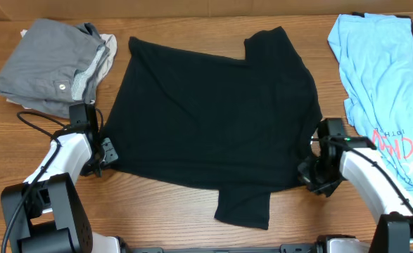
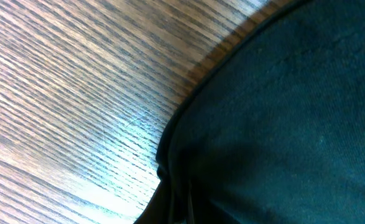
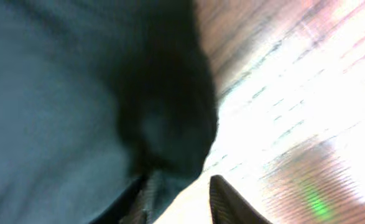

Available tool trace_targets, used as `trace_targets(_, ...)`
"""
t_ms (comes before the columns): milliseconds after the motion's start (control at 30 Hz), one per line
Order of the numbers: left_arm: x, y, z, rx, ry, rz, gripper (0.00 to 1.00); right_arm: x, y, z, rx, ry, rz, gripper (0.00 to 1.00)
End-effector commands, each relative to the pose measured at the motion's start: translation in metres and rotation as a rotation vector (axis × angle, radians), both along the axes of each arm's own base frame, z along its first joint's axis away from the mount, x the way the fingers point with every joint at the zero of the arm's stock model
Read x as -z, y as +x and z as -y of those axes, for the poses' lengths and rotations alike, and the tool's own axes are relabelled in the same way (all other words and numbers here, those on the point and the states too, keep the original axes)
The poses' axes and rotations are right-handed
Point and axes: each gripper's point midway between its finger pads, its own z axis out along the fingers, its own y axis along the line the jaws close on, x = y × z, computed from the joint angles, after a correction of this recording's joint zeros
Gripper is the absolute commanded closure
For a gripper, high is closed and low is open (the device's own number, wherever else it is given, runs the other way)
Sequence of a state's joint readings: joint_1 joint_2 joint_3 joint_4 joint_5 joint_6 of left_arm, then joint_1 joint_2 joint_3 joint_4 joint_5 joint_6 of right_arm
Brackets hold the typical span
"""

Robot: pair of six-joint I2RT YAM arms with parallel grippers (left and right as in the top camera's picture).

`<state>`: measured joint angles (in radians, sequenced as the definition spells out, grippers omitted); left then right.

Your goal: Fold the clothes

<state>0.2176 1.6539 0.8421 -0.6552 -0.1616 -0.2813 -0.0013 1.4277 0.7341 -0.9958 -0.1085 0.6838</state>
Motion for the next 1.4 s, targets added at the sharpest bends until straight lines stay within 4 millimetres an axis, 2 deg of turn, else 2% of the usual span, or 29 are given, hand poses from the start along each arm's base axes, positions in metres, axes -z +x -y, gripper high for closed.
trace_targets(0, 0.016, -0.01, 0.005, -0.014, -0.032, -0.033, 0.96, -0.024, 0.018, -0.016, -0.125, 0.104, 0.084, 0.6)
trace_targets(100, 0.016, -0.01, 0.005, -0.013, -0.033, -0.033, 0.96, -0.037, 0.008, -0.028, -0.171, 0.153, 0.082, 0.51)
trace_targets(233, 0.016, -0.01, 0.005, -0.014, -0.033, -0.032, 0.96, -0.045, -0.009, -0.044, -0.248, 0.166, 0.057, 0.48)
trace_targets(433, 0.016, -0.009, 0.005, -0.014, -0.032, -0.028, 0.96, -0.041, -0.035, -0.086, -0.386, 0.16, -0.002, 0.44)
trace_targets(500, 0.016, -0.009, 0.005, -0.013, -0.032, -0.028, 0.96, -0.037, -0.045, -0.093, -0.392, 0.139, -0.022, 0.43)
trace_targets(733, 0.016, -0.006, 0.004, -0.013, -0.029, -0.015, 0.96, -0.016, -0.078, -0.102, -0.387, 0.093, -0.103, 0.37)
trace_targets(1000, 0.016, -0.006, 0.004, -0.014, -0.03, -0.015, 0.96, 0.001, -0.096, -0.124, -0.423, 0.18, -0.104, 0.27)
trace_targets(1233, 0.016, -0.007, 0.004, -0.014, -0.031, -0.022, 0.96, 0.014, -0.112, -0.123, -0.415, 0.177, -0.135, 0.3)
trace_targets(1300, 0.016, -0.007, 0.004, -0.013, -0.031, -0.022, 0.96, 0.017, -0.115, -0.122, -0.409, 0.18, -0.146, 0.33)
trace_targets(1367, 0.016, -0.007, 0.004, -0.013, -0.031, -0.022, 0.96, 0.019, -0.117, -0.121, -0.397, 0.183, -0.153, 0.42)
